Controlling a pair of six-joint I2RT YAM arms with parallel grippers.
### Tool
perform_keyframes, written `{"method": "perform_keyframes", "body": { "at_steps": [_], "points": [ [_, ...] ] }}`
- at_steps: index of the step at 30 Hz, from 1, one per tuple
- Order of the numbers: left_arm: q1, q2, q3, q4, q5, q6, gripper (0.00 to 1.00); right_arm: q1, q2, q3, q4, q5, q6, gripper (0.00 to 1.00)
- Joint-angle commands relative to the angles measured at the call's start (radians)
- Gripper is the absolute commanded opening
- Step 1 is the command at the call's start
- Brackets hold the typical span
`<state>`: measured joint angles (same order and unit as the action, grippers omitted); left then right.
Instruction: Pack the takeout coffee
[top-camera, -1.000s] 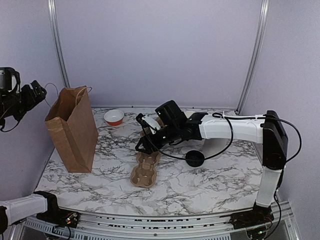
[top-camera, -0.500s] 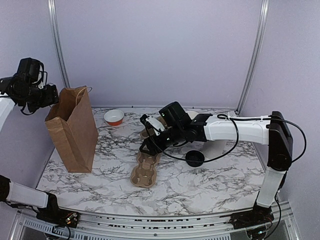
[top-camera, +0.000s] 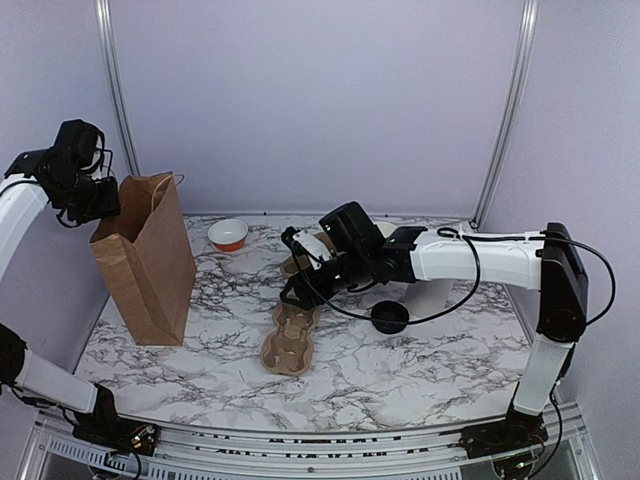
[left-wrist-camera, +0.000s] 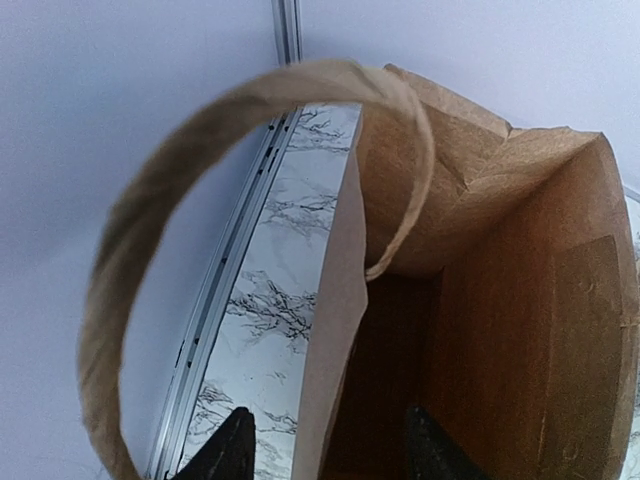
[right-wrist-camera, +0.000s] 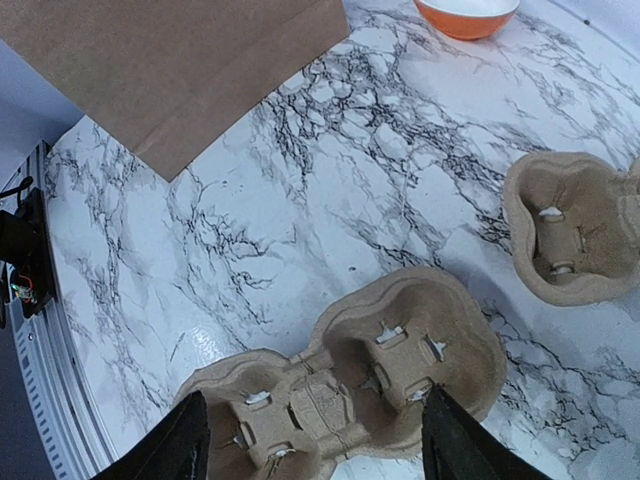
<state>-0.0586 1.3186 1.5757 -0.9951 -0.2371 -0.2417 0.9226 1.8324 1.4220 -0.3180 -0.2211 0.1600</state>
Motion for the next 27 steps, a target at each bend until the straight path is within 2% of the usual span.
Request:
{"method": "perform_keyframes", "body": {
  "at_steps": [1, 9, 16, 22, 27],
  "points": [
    [0.003, 0.013, -0.003, 0.016, -0.014, 0.023, 0.46, -0.004, -0.038, 0.001, -0.018, 0.025, -0.020, 0.70],
    [0.004, 0.018, -0.040, 0.051, 0.007, 0.039, 0.26, -0.004, -0.040, 0.008, -0.037, 0.044, -0.053, 0.70],
    [0.002, 0.006, -0.024, 0.061, 0.048, 0.062, 0.00, -0.004, -0.071, -0.001, -0.035, 0.089, -0.096, 0.70],
    [-0.055, -0.022, 0.019, 0.072, 0.118, 0.108, 0.00, 0.006, -0.095, -0.007, -0.031, 0.166, -0.152, 0.69],
    [-0.131, -0.031, 0.047, 0.072, 0.121, 0.146, 0.00, 0.017, -0.136, -0.033, 0.012, 0.219, -0.211, 0.69]
  ]
}}
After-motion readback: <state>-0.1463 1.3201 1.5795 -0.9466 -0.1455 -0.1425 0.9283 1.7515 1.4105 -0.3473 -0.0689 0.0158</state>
